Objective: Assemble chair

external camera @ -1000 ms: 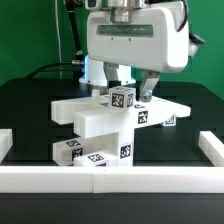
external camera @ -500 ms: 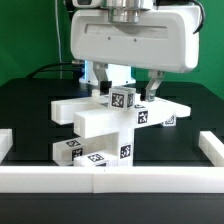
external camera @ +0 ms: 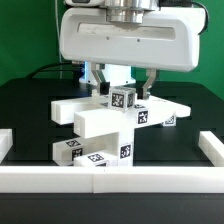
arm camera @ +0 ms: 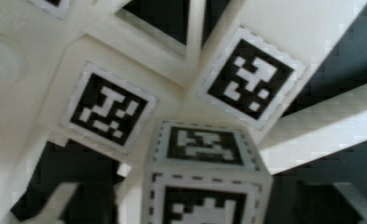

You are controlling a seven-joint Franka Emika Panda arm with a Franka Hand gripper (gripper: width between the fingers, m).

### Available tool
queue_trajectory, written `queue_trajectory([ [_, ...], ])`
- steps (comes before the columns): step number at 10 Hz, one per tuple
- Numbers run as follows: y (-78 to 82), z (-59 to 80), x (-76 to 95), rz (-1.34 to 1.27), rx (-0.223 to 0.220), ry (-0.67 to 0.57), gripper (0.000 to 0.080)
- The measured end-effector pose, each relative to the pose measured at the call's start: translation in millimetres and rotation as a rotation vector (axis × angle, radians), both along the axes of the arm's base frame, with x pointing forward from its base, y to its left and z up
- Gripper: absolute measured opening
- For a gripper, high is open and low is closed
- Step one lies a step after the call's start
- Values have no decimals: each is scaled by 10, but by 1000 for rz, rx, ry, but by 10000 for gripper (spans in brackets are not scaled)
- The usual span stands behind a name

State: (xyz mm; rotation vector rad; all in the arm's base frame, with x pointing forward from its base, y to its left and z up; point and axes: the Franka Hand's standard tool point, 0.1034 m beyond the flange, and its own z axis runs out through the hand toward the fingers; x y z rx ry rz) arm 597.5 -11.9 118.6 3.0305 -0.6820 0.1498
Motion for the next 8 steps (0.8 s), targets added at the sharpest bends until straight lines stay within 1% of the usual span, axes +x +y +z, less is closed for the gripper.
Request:
queue_trajectory([
  [1, 0, 0, 0, -15, 1, -1, 351],
  [2, -1, 0, 0, -34, 3, -2, 285],
  [4, -1, 0, 0, -99, 9, -5, 285],
  [8, 2, -3, -1, -354, 33, -18, 285],
])
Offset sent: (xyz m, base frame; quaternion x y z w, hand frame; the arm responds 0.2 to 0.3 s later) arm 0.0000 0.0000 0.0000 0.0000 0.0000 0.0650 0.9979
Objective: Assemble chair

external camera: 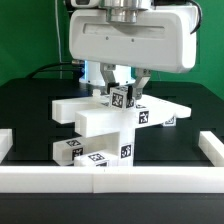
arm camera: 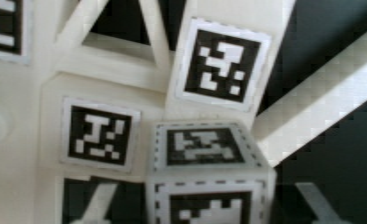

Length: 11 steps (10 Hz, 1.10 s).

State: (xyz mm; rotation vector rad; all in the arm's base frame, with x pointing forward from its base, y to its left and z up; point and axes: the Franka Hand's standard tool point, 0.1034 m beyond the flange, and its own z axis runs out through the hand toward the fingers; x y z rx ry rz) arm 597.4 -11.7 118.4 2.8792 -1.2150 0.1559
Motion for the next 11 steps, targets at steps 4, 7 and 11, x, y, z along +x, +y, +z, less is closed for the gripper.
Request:
queue_trajectory([
  [4, 4, -1, 0, -270, 25, -14, 287],
  [7, 10, -3, 0, -450, 42, -23, 287],
  [11, 26, -6, 1, -654, 68, -32, 287],
])
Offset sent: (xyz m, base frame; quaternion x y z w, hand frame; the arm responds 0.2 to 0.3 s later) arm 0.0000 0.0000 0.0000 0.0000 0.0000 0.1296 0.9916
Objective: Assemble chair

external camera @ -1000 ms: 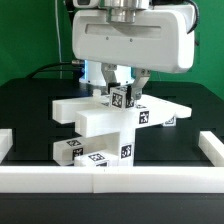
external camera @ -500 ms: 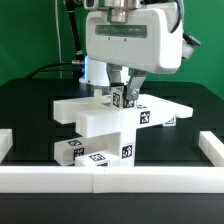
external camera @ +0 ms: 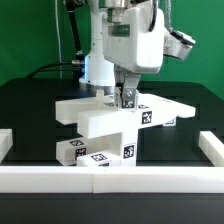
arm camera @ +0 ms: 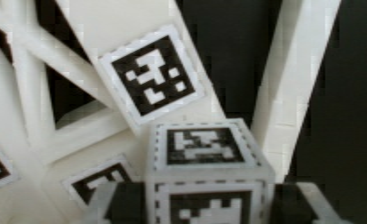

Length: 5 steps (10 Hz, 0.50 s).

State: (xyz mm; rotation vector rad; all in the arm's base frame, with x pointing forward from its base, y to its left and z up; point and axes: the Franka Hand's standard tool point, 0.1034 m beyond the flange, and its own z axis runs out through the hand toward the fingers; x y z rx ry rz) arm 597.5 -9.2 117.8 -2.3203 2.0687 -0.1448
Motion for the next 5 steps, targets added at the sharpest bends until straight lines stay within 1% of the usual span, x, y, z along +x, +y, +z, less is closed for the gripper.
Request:
queue_trajectory([
  [5, 29, -3, 3, -289, 40, -13, 287],
])
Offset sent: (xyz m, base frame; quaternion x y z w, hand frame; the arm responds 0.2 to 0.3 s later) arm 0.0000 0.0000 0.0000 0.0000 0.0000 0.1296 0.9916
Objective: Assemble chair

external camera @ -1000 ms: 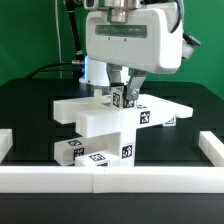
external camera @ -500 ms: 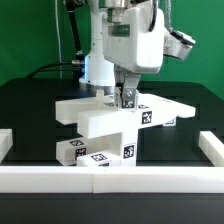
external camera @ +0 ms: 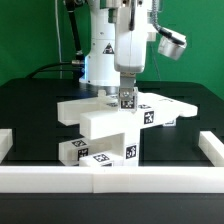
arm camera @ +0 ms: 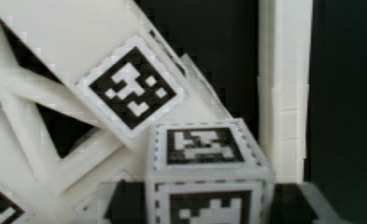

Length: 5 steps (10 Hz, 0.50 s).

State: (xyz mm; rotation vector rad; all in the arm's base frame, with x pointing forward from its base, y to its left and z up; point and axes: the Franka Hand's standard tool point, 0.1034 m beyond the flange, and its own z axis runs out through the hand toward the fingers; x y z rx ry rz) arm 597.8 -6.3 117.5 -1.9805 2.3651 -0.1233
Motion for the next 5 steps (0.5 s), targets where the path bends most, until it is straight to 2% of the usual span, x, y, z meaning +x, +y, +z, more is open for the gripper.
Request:
queue_trajectory([
  [5, 34, 3, 8, -305, 48, -12, 287],
])
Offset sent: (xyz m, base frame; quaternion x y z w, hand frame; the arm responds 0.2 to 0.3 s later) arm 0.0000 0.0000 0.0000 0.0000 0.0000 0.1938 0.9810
